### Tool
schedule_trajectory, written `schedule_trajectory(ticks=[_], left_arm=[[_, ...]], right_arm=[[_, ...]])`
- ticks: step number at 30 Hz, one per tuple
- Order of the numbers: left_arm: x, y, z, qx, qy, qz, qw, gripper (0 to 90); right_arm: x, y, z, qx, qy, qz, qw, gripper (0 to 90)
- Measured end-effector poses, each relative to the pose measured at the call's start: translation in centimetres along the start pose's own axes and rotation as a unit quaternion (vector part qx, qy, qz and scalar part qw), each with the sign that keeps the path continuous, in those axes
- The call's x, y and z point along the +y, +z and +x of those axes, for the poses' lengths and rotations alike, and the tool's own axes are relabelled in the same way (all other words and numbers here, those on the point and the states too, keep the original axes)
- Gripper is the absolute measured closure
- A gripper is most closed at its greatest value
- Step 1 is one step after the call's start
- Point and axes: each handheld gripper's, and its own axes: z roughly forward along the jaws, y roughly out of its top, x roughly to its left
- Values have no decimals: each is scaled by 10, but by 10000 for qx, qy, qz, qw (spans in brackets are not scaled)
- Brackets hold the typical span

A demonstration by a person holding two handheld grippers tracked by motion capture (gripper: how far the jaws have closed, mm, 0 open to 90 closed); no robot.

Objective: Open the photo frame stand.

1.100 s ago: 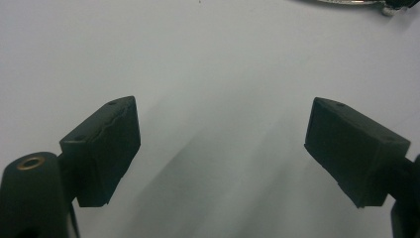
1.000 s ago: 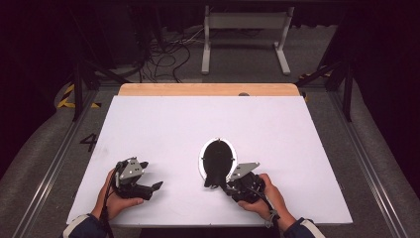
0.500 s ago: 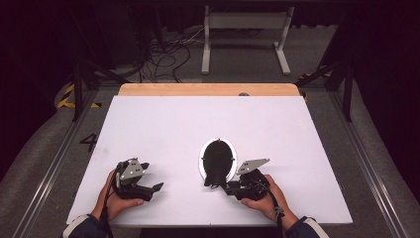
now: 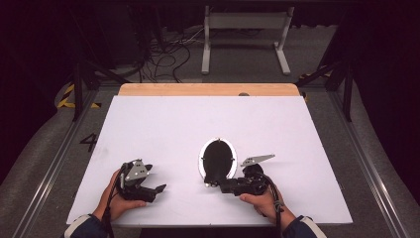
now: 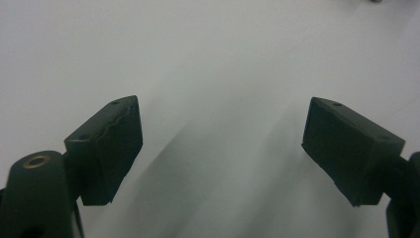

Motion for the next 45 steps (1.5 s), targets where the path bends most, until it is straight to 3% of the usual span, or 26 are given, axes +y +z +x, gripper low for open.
schedule_trajectory(ticks=[5,9,13,15,24,26,30,35,40,42,45], left_arm=[[0,2,0,-32,-17,48,10000,160],[-1,3,-1,-38,7,103,9999,154],[-1,4,-1,-48,38,153,9999,152],[-1,4,-2,-71,24,174,9998,151],[0,6,-2,-93,45,191,9998,151],[0,6,-2,-99,38,192,9998,151],[0,7,-1,-90,25,193,9998,150],[2,8,-2,-123,28,210,9997,148],[6,13,-2,-165,33,193,9997,149],[10,14,-3,-231,-9,151,9996,153],[17,17,-5,-278,42,84,9996,155]], right_arm=[[0,0,-8,379,486,-166,9980,535],[1,0,-7,388,583,-256,9972,508],[1,0,-5,370,525,-256,9976,494],[0,0,-7,467,581,-286,9968,493],[0,4,-14,771,1055,-482,9903,527],[1,4,-12,761,1323,-549,9868,535],[5,4,-9,689,1341,-619,9866,567],[7,4,-19,649,1673,-820,9803,578],[9,10,-21,783,1776,-861,9772,572],[9,13,-22,875,1870,-937,9740,574],[10,15,-23,936,1899,-939,9728,582]])
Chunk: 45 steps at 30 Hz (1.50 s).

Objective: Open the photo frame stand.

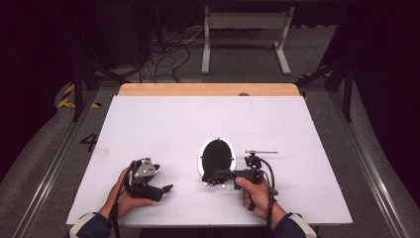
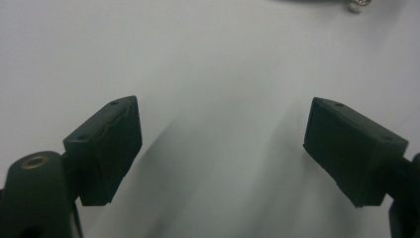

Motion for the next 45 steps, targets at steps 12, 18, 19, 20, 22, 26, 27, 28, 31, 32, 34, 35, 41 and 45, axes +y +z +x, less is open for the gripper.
schedule_trajectory(ticks=[12,18,19,20,22,26,27,28,31,32,34,35,41,45], left_arm=[[43,22,12,-524,-207,-488,9972,187],[58,41,16,-737,-319,-532,9954,182],[60,45,17,-796,-358,-541,9947,181],[63,49,17,-843,-424,-562,9939,180],[67,55,19,-895,-414,-554,9936,192],[72,63,19,-1022,-553,-581,9915,237],[72,63,19,-1022,-553,-581,9915,238],[73,65,19,-1072,-595,-592,9907,238],[74,67,20,-1187,-552,-589,9896,230],[75,69,19,-1218,-645,-616,9885,230],[77,70,18,-1305,-687,-633,9870,230],[78,70,18,-1328,-675,-636,9868,230],[78,72,20,-1579,-792,-755,9814,240],[78,71,21,-1622,-816,-793,9802,246]], right_arm=[[1,0,-1,52,-447,85,9989,633],[1,-2,1,79,-772,96,9969,653],[1,-2,1,77,-816,108,9966,655],[1,-2,2,69,-869,112,9961,656],[1,-2,5,26,-1023,132,9947,659],[0,-3,8,-35,-1300,155,9914,668],[0,-3,8,-35,-1300,155,9914,668],[0,-3,9,-44,-1360,157,9906,669],[-1,-3,9,-37,-1536,169,9880,670],[-1,-3,9,-40,-1613,159,9868,671],[-1,-4,10,-26,-1735,191,9847,676],[-1,-4,10,-36,-1782,190,9838,676],[-1,-4,10,-6,-1801,194,9835,676],[-1,-4,10,19,-1858,198,9824,677]])
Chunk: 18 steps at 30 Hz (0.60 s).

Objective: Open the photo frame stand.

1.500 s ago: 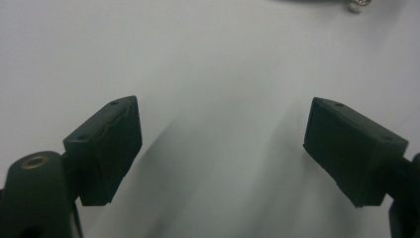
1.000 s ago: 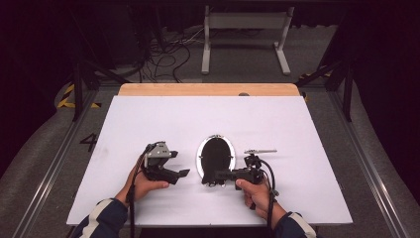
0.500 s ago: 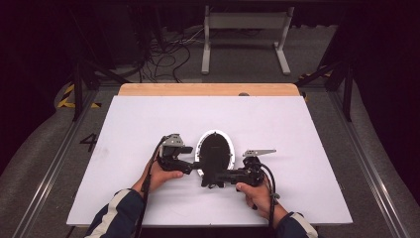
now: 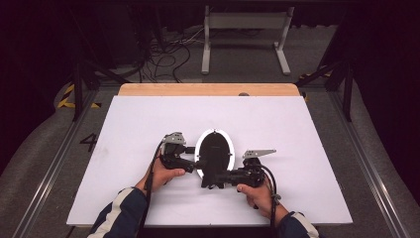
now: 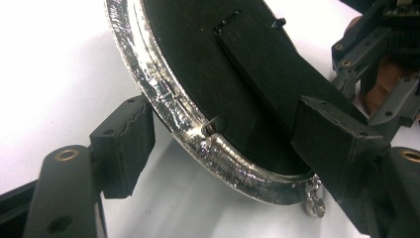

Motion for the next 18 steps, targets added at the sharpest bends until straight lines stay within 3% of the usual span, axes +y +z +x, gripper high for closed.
schedule_trajectory(ticks=[3,6,11,14,18], left_arm=[[-1,1,2,121,-118,62,9998,201],[-1,1,3,25,-140,74,9999,219],[1,-1,0,-189,63,10,9998,261],[2,-2,-1,-168,91,13,9998,261],[2,-7,-1,-222,93,-88,9997,334]], right_arm=[[0,0,1,-9,-48,3,10000,678],[0,0,2,-10,-102,1,9999,679],[0,0,2,1,-129,8,9999,680],[0,-1,3,-21,-166,30,9999,681],[0,-1,3,-40,-153,73,9998,681]])
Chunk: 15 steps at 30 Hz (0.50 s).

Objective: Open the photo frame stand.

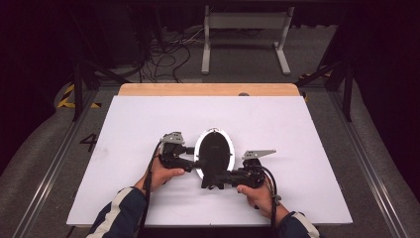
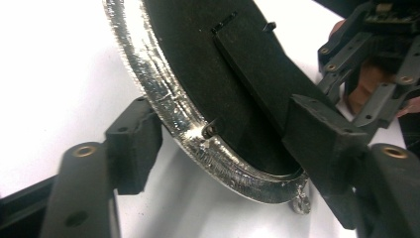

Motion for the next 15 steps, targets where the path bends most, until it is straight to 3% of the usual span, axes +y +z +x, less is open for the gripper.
schedule_trajectory(ticks=[6,9,11,15], left_arm=[[0,-7,0,154,173,-117,9997,541],[0,-9,-1,94,163,-141,9997,569],[2,-11,-2,165,259,-100,9995,578],[6,-16,-6,248,366,-242,9987,623]], right_arm=[[0,-1,0,-1,46,34,10000,708],[-1,-2,0,34,61,32,10000,721],[0,-3,1,125,97,-4,9999,720],[1,-7,3,177,62,-67,9998,723]])
